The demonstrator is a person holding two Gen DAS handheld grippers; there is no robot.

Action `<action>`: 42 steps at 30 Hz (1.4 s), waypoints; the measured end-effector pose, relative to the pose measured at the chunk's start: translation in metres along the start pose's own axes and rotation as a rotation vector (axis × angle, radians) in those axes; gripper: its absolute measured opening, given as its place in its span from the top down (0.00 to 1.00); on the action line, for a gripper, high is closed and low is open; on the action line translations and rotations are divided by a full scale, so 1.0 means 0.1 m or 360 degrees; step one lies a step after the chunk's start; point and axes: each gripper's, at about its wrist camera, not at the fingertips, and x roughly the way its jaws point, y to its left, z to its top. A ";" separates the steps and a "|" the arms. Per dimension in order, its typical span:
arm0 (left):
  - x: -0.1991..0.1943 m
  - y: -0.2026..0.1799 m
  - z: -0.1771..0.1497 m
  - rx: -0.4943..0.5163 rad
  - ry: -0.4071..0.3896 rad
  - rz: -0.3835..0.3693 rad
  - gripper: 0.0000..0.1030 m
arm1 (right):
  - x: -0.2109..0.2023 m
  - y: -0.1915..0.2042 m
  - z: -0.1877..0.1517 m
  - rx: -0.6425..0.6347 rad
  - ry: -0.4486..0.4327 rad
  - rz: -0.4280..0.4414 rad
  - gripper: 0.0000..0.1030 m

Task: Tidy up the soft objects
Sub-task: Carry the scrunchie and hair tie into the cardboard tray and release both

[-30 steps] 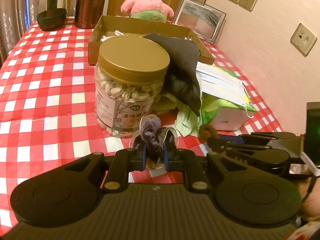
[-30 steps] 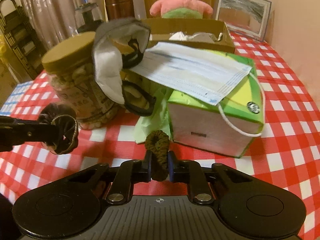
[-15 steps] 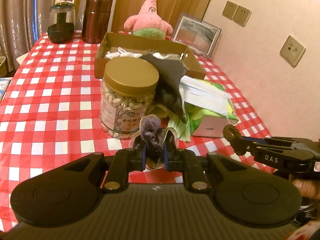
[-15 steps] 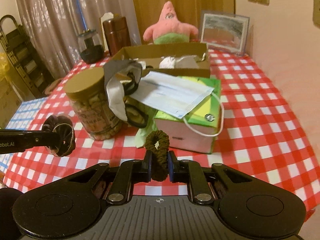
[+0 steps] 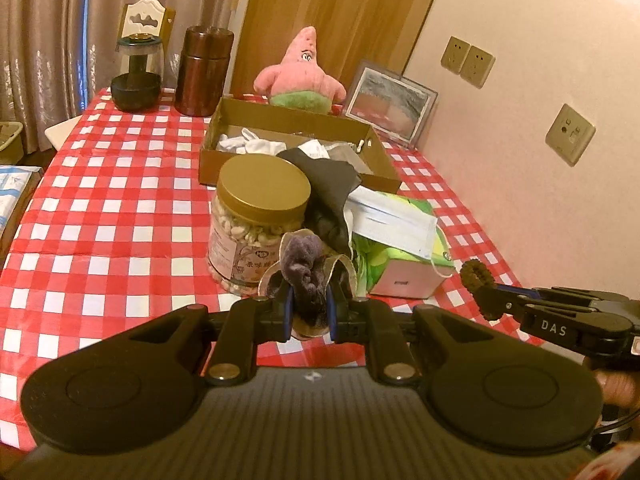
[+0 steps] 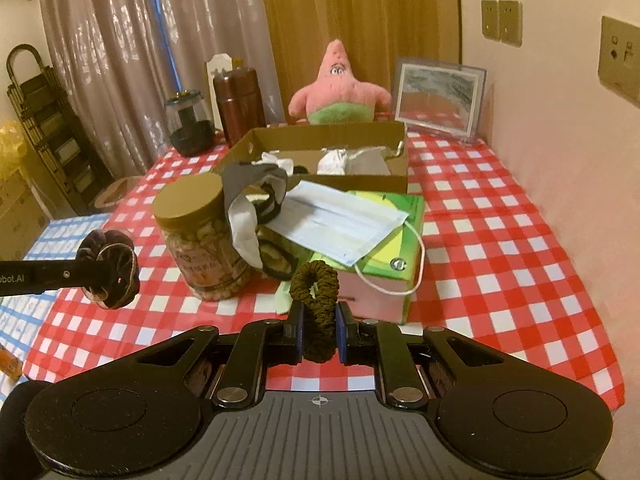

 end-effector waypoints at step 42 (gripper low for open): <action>1.17 0.26 1.82 0.0182 -0.0009 -0.0052 0.86 | 0.80 -0.89 1.49 -0.0043 0.0037 0.0028 0.84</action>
